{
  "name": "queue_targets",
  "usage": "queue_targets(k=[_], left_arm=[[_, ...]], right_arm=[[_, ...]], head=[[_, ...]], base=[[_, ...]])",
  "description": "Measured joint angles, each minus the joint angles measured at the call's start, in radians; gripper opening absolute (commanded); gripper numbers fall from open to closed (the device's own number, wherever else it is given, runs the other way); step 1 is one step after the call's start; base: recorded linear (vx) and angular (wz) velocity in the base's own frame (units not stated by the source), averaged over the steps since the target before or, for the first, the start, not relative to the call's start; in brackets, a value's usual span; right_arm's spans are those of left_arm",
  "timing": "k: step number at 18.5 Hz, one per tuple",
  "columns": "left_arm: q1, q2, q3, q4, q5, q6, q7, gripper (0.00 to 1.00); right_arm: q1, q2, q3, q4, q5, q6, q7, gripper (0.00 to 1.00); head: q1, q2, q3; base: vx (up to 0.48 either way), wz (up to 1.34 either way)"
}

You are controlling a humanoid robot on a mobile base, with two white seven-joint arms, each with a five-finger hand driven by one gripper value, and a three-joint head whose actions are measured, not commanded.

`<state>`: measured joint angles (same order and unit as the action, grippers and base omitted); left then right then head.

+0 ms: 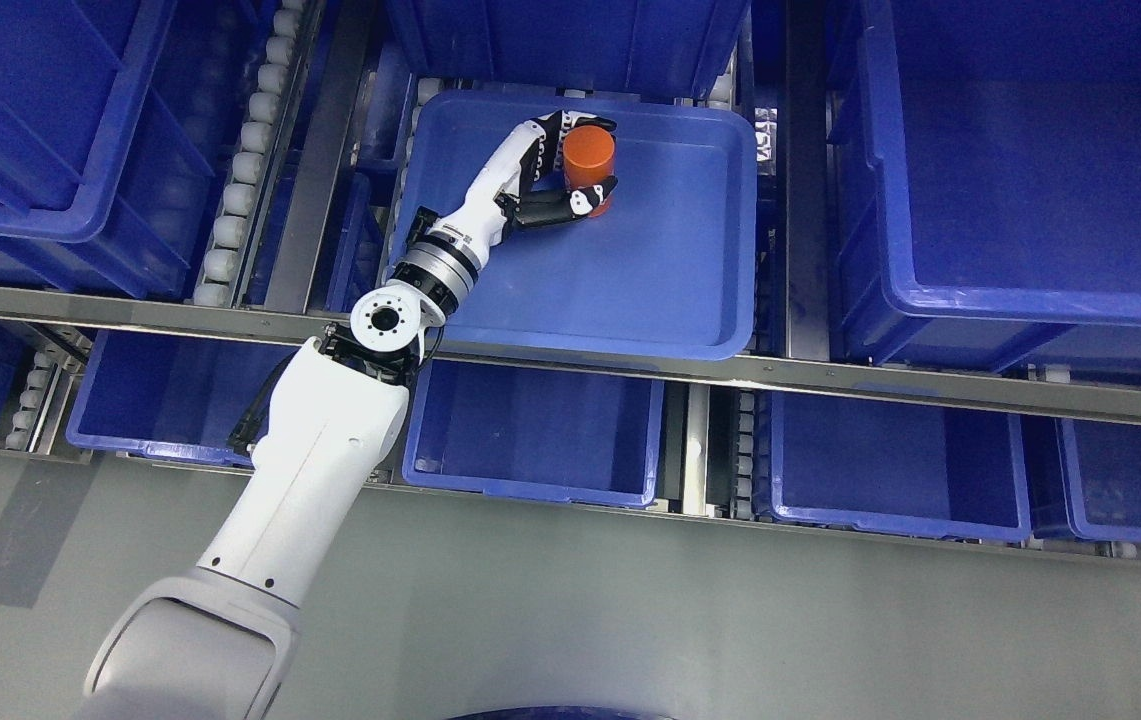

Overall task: Grab orange capacitor from left shelf to right desk
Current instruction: 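Close the left hand fingers around the orange capacitor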

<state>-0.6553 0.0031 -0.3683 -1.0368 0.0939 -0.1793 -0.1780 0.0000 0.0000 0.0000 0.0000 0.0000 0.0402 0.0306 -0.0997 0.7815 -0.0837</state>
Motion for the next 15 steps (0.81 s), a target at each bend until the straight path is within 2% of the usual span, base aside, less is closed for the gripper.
queue_targets(k=[7, 15], left_arm=[[-0.003, -0.001, 0.001, 0.031, 0.014, -0.098, 0.001, 0.00], [-0.008, -0.002, 0.035, -0.022, 0.058, -0.117, 0.001, 0.00]], right_arm=[[0.000, 0.000, 0.000, 0.000, 0.000, 0.000, 0.000, 1.00], [0.000, 0.000, 0.000, 0.000, 0.000, 0.000, 0.000, 1.00]], head=[[0.0000, 0.000, 0.000], [0.0000, 0.000, 0.000]], base=[[0.000, 0.00], [0.000, 0.00]])
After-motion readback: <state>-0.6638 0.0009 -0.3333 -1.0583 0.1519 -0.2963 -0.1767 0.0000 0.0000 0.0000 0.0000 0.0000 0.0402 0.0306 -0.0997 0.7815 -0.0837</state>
